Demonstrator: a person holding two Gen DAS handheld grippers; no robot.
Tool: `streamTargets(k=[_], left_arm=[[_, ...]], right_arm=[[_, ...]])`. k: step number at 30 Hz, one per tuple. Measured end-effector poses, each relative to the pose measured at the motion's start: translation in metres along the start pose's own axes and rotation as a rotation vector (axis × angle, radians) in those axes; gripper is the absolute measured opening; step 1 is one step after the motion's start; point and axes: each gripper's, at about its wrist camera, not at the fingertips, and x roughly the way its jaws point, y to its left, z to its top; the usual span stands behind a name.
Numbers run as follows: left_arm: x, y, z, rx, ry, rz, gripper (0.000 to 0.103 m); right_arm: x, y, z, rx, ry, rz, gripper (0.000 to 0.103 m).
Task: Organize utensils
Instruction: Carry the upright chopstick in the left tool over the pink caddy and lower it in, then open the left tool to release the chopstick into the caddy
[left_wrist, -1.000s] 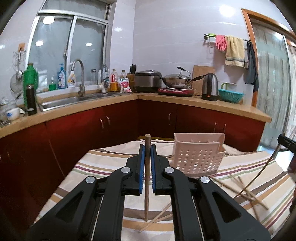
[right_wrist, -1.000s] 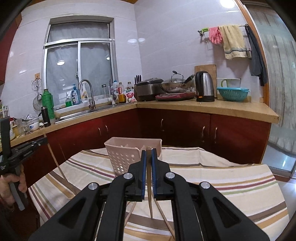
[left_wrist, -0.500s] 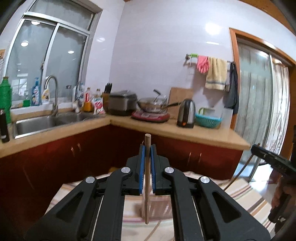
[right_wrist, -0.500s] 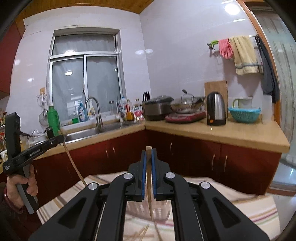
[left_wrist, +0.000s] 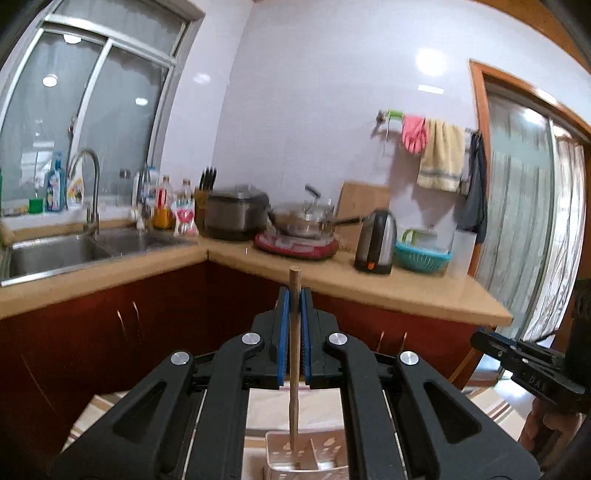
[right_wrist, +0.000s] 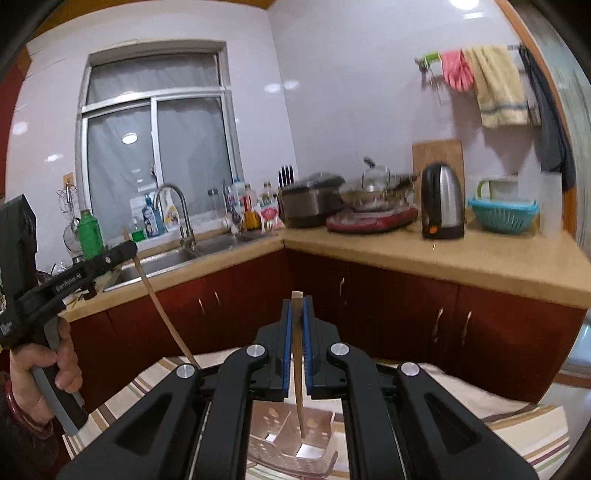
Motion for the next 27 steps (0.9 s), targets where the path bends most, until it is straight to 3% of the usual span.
streamTargets(k=[5,14,16,17,18,20,27], left_arm=[[0.035,0.011,-0.039,-0.018,0.108,0.021,0.007],[0.059,0.024,-0.067,-0.035,0.195,0.040,0.007],[0.063,0.025,-0.070,-0.034,0.204,0.046,0.016],[0.063,0.026,-0.071,-0.034,0.204,0.050,0.025],[0.063,0.025,-0.071,-0.033,0.202,0.055,0.036],[0.061,0.026,-0.072,-0.031,0.196,0.059,0.046],[0.046,0.024,-0.079,-0.011,0.192,0.075,0.061]], right_arm=[[0.027,-0.008,-0.021,0.026,0.074,0.004,0.006],[0.053,-0.020,-0.040,0.081,0.146,0.018,0.006],[0.054,-0.022,-0.041,0.102,0.150,0.016,0.008],[0.055,-0.023,-0.041,0.103,0.149,0.012,0.014],[0.054,-0.024,-0.042,0.106,0.144,0.005,0.028],[0.052,-0.026,-0.043,0.113,0.133,-0.005,0.043],[0.033,-0.026,-0.049,0.093,0.123,-0.038,0.047]])
